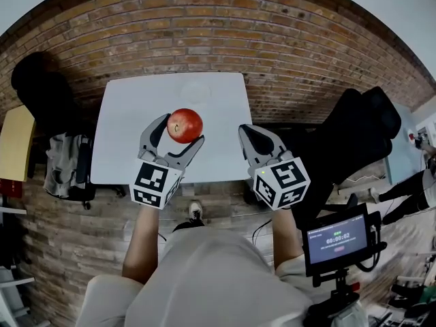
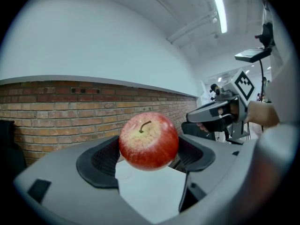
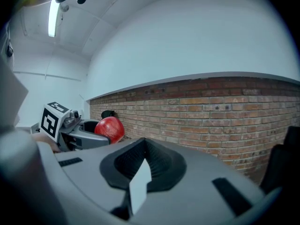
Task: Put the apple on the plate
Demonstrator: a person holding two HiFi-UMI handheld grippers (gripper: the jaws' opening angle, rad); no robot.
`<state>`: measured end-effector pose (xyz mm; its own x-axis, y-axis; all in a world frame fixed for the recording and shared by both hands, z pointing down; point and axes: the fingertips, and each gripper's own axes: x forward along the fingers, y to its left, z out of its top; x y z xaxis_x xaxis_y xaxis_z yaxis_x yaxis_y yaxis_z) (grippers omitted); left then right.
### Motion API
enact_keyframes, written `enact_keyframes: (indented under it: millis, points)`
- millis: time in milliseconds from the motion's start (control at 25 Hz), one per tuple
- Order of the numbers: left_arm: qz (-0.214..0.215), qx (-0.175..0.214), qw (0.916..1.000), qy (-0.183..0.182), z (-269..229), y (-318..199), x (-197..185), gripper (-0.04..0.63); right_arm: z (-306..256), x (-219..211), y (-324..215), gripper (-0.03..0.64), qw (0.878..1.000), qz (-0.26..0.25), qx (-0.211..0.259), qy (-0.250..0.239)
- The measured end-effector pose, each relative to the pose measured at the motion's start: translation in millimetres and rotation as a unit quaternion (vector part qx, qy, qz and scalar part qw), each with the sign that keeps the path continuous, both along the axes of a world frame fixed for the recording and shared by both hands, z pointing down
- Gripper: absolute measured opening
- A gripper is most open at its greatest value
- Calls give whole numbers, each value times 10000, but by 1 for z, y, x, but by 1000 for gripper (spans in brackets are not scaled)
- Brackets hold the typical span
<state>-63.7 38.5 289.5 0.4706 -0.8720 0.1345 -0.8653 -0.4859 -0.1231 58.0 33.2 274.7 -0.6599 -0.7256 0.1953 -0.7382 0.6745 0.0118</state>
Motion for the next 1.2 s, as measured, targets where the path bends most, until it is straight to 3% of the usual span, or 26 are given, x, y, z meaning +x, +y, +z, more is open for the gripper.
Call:
enact_keyframes:
  millis: [360, 640, 880, 1200]
  points:
    - [111, -41, 9999, 13, 5, -36, -22, 387, 3, -23, -36, 3, 9999, 130, 9, 29]
    - [218, -70, 9997, 5, 8, -46, -17, 387, 3, -21, -39, 3, 9998, 205, 41, 21]
    - [308, -263, 9992, 26, 27, -84, -30, 387, 17, -33, -75, 3, 9994, 319, -110, 51]
    - [292, -493, 9983, 40, 45, -90, -28, 387, 30, -41, -83, 3, 9993, 258, -269, 8]
